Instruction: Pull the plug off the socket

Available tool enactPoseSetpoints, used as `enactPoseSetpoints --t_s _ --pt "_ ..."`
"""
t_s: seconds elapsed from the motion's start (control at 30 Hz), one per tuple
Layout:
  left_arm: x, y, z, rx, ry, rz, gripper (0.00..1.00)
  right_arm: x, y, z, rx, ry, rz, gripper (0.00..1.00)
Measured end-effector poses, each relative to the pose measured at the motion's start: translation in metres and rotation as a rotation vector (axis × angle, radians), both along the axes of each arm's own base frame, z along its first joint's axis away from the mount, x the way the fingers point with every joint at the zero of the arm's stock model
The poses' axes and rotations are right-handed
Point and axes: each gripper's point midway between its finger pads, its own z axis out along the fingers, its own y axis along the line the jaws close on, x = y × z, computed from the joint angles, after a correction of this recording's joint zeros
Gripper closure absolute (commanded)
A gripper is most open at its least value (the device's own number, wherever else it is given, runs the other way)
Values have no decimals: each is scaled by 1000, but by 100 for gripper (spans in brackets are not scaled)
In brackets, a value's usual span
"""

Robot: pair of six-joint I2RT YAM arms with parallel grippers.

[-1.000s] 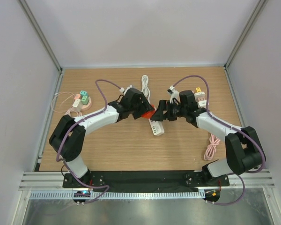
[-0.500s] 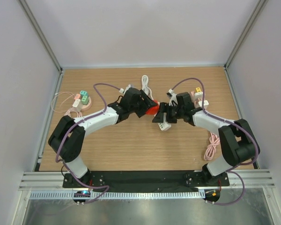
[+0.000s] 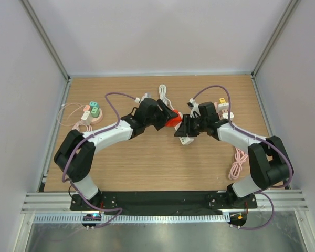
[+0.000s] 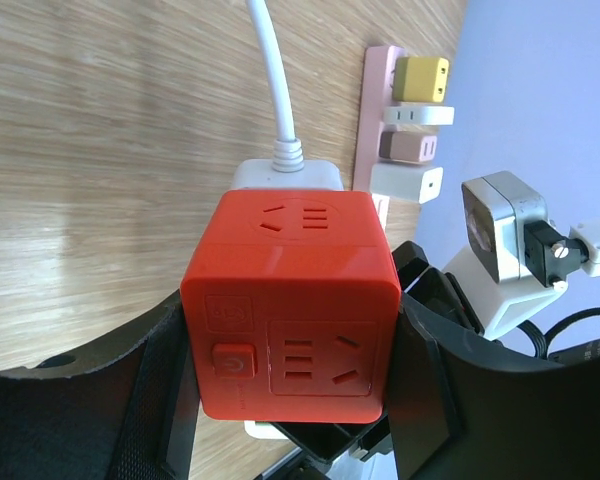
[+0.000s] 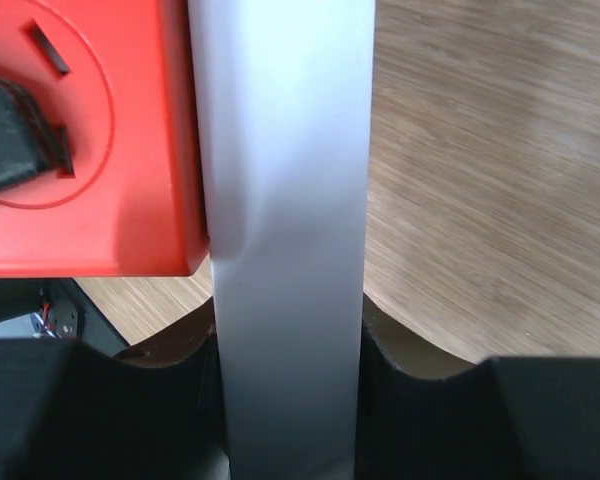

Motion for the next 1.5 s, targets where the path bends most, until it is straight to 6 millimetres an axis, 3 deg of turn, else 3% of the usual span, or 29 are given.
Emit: enactPoseSetpoints --t_s 0.53,1.07,1.3,1.5 --pt "-4 -6 11 -15 -43 -81 100 7 -10 6 -7 -55 42 99" --pt "-18 3 26 -58 10 -113 100 6 -10 17 7 -114 95 99" --pt "-22 6 30 -151 15 -210 100 8 -10 20 8 -124 89 99" --pt "-32 21 38 -164 0 -233 100 36 -74 -1 -99 -65 -175 99"
